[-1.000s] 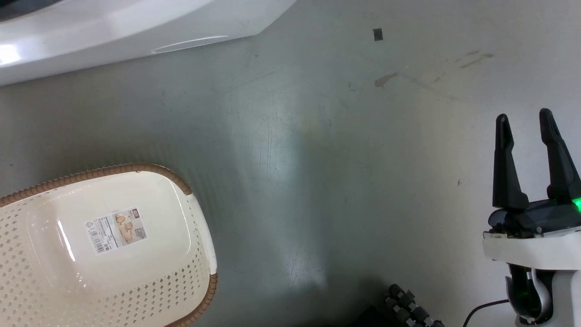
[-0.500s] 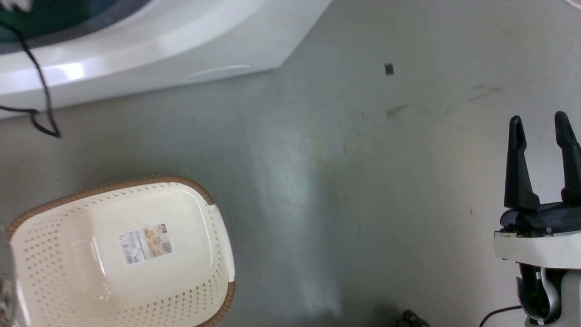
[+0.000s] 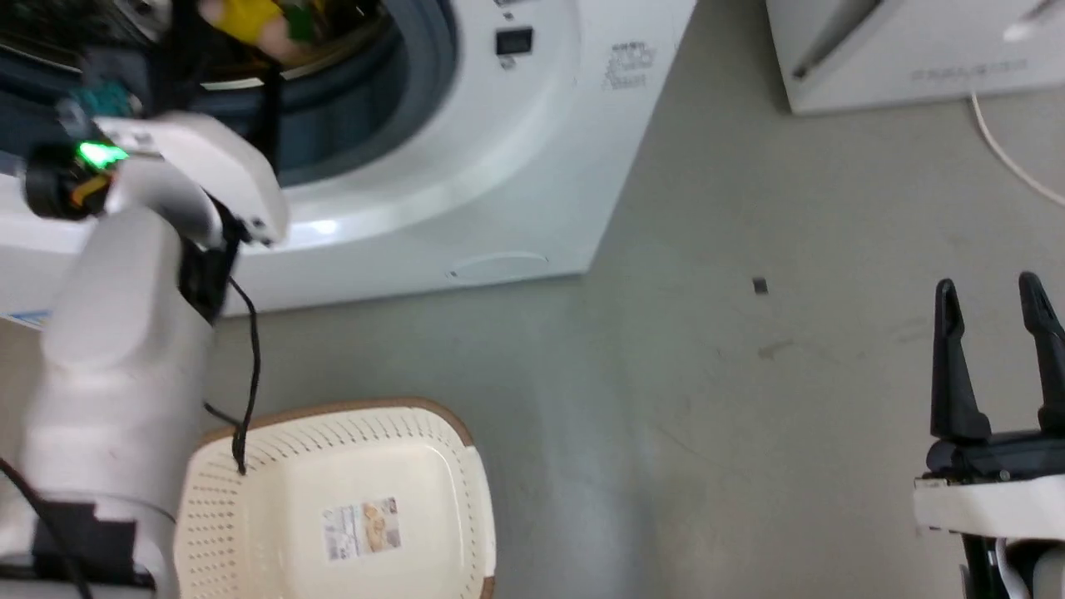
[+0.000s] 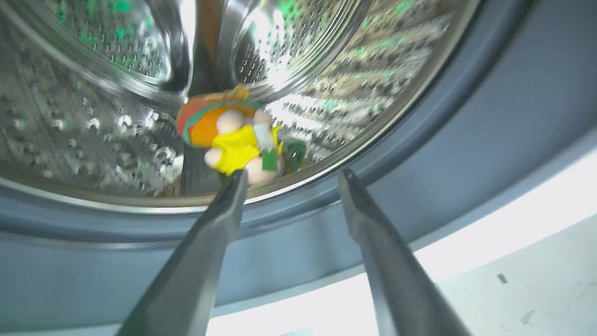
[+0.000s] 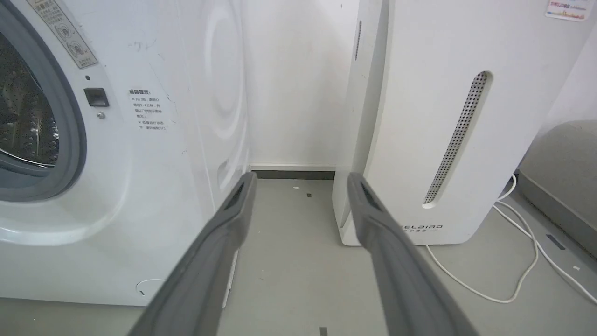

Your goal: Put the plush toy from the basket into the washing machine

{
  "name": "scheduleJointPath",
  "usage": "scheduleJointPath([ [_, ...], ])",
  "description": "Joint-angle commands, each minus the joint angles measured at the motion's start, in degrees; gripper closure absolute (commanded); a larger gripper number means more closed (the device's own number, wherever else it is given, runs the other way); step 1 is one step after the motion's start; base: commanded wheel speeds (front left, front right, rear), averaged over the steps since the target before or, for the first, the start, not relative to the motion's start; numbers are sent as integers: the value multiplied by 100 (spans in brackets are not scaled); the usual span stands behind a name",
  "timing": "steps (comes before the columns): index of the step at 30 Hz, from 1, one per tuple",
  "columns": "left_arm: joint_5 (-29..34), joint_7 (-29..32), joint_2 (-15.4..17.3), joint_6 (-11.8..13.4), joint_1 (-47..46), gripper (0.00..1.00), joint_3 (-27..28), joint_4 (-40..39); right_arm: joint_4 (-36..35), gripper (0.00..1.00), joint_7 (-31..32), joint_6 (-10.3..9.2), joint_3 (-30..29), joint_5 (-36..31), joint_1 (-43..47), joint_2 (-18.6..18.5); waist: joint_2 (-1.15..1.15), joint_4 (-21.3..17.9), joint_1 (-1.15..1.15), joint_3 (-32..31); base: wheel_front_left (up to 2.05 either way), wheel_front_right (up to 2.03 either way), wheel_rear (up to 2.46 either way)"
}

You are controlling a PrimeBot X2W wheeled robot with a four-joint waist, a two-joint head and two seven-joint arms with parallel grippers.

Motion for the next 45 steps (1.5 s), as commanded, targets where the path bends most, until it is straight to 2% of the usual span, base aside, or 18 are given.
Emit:
scheduleJointPath([
  [1,-53,-311,-40,-20,257,0,-66,-172,-43,0,-27,-5,-33,-50,103,0,0,377,1,-571,0,0,0],
  [4,-165,-866,-136,-22,828,0,-150,-537,-75,0,-27,-5,-103,-94,227,0,0,506,1,-885,0,0,0],
  [7,-210,-1092,-214,22,1448,0,-112,-1050,-116,0,-27,-5,-167,-114,374,0,0,624,1,-1148,0,0,0],
  [11,-276,-1153,-359,248,2282,0,213,-2035,-161,0,-27,-5,-229,-130,536,0,0,756,1,-1434,0,0,0],
  [15,-57,-1156,-532,484,3305,0,537,-3173,-206,0,-27,-5,-224,-135,666,0,0,841,1,-1676,0,0,0],
  [20,280,-1157,-751,645,4354,0,799,-4005,-248,0,-27,-5,-185,-141,783,0,0,920,1,-1914,0,0,0],
  [31,1004,-1158,-1071,737,5593,0,766,-4401,-173,0,-27,-5,-59,-28,983,0,0,991,1,-2104,0,0,0],
  [45,1248,-1158,-1236,643,5739,0,835,-4367,-28,0,-27,-5,43,1,1071,0,0,1003,1,-2063,0,0,0],
])
